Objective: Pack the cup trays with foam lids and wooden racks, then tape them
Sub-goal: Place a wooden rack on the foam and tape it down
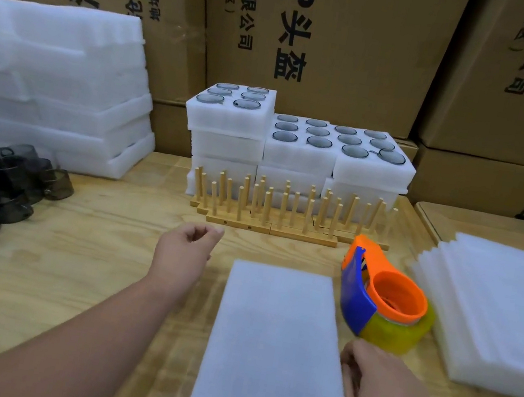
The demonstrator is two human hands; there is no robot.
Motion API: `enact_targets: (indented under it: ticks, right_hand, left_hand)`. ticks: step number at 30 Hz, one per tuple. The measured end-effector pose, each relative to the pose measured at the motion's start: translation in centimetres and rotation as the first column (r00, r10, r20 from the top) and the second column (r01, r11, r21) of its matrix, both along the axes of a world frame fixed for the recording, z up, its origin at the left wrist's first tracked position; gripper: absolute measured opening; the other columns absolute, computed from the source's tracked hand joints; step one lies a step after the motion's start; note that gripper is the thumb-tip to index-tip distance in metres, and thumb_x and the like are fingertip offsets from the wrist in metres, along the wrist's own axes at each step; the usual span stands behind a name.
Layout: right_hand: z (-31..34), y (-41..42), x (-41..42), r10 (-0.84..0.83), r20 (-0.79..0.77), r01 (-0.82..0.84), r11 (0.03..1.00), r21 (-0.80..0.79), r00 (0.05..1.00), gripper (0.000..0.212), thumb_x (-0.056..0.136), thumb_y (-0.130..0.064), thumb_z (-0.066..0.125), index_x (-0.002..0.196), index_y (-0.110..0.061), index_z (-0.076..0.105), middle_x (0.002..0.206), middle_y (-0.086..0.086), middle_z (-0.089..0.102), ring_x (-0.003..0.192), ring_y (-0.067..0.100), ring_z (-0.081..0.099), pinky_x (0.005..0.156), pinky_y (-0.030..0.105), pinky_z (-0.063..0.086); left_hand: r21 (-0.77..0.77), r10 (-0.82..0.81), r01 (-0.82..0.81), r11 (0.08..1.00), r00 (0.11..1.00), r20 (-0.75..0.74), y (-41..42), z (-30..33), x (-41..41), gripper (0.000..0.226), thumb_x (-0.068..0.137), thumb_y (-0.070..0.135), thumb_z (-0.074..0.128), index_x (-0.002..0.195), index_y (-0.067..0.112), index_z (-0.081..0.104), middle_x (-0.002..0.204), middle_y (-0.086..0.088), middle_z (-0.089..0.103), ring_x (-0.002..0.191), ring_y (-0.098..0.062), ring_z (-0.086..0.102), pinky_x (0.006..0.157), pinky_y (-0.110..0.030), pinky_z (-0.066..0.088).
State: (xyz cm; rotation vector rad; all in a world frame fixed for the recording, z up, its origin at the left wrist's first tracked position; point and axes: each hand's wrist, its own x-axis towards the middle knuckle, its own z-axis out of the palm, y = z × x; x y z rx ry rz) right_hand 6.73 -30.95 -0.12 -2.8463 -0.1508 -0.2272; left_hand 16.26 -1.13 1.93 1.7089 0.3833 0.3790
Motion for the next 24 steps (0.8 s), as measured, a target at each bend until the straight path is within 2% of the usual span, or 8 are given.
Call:
enact_targets:
  ticks: [4, 6, 9, 12, 16, 19, 22, 24]
  right_hand:
    - [0.1, 0.1, 0.1, -0.024, -0.028, 0.025, 0.999, 0.021, 0.999, 0.015, 0.081, -0.042, 0.055, 0.079, -0.029, 0.050, 0.079, -0.011, 0.056, 0.084, 0.007, 0.053, 0.064, 0.028, 0.041]
    - [-0.1, 0.1, 0.0, -0.022, -0.014, 0.023, 0.999, 0.040, 1.000, 0.015, 0.073, -0.040, 0.058, 0.073, -0.027, 0.050, 0.071, -0.009, 0.055, 0.075, 0.008, 0.055, 0.057, 0.030, 0.044]
    - [0.0, 0.1, -0.1, -0.030, 0.057, 0.025, 0.996, 0.083, 0.998, 0.019, 0.060, -0.035, 0.064, 0.063, -0.027, 0.046, 0.058, -0.010, 0.048, 0.058, 0.011, 0.054, 0.041, 0.031, 0.040]
    - [0.0, 0.0, 0.2, -0.009, 0.029, 0.007, 0.998, 0.065, 1.000, 0.016, 0.064, -0.038, 0.059, 0.066, -0.026, 0.049, 0.064, -0.009, 0.051, 0.065, 0.011, 0.056, 0.049, 0.035, 0.046]
    - [0.1, -0.1, 0.5, -0.009, -0.029, 0.009, 0.999, 0.032, 1.000, 0.031, 0.073, -0.053, 0.036, 0.083, -0.025, 0.048, 0.086, -0.008, 0.056, 0.088, 0.004, 0.056, 0.071, 0.028, 0.046]
    - [0.2, -0.1, 0.6, -0.015, -0.045, 0.017, 0.999, 0.040, 0.999, 0.034, 0.075, -0.053, 0.033, 0.087, -0.025, 0.047, 0.091, -0.006, 0.057, 0.091, 0.004, 0.056, 0.074, 0.027, 0.046]
    - [0.2, 0.0, 0.5, -0.019, -0.024, 0.020, 0.998, 0.061, 1.000, 0.027, 0.074, -0.050, 0.041, 0.080, -0.025, 0.049, 0.082, -0.008, 0.056, 0.085, 0.005, 0.055, 0.068, 0.029, 0.046]
    - [0.1, 0.2, 0.3, -0.019, 0.001, 0.018, 0.998, 0.067, 1.000, 0.021, 0.072, -0.046, 0.049, 0.074, -0.026, 0.050, 0.074, -0.009, 0.054, 0.079, 0.008, 0.056, 0.062, 0.031, 0.046]
  left_hand:
    - [0.188, -0.026, 0.043, 0.981, 0.995, -0.091, -0.5, 0.1, 4.1, 0.016, 0.094, 0.039, 0.070, 0.079, 0.036, 0.070, 0.087, 0.018, 0.072, 0.085, -0.007, 0.068, 0.067, -0.024, 0.048]
    - [0.266, 0.010, 0.024, 0.964, 0.992, -0.125, -0.6, -0.3, 6.1, 0.015, 0.096, 0.037, 0.067, 0.081, 0.036, 0.068, 0.091, 0.017, 0.070, 0.083, -0.006, 0.064, 0.063, -0.020, 0.044]
    - [0.331, 0.089, -0.027, 0.943, 0.981, -0.171, -1.2, -0.7, 8.6, 0.024, 0.092, 0.043, 0.070, 0.109, 0.026, 0.071, 0.084, 0.014, 0.064, 0.071, -0.001, 0.055, 0.055, -0.020, 0.037]
    - [0.367, 0.141, -0.052, 0.929, 0.965, -0.223, -1.5, -0.7, 10.1, 0.037, 0.089, 0.047, 0.072, 0.121, 0.028, 0.068, 0.084, 0.012, 0.061, 0.071, -0.008, 0.057, 0.056, -0.024, 0.038]
    - [0.396, 0.138, -0.039, 0.918, 0.964, -0.226, -1.5, -0.8, 11.4, 0.011, 0.093, 0.041, 0.069, 0.094, 0.031, 0.073, 0.086, 0.012, 0.065, 0.071, -0.010, 0.057, 0.060, -0.026, 0.041]
    - [0.442, 0.149, -0.045, 0.896, 0.967, -0.204, -1.2, -0.5, 11.6, 0.023, 0.094, 0.036, 0.066, 0.072, 0.031, 0.066, 0.076, 0.012, 0.067, 0.068, -0.010, 0.059, 0.053, -0.024, 0.038]
    - [0.469, 0.135, -0.031, 0.883, 0.972, -0.192, -0.6, -0.2, 11.3, 0.008, 0.094, 0.035, 0.063, 0.089, 0.031, 0.068, 0.077, 0.006, 0.070, 0.066, -0.015, 0.063, 0.053, -0.026, 0.040]
    - [0.451, 0.077, 0.019, 0.892, 0.978, -0.193, -0.6, 0.2, 11.1, 0.015, 0.093, 0.037, 0.066, 0.107, 0.033, 0.068, 0.083, 0.005, 0.072, 0.070, -0.018, 0.066, 0.057, -0.028, 0.046]
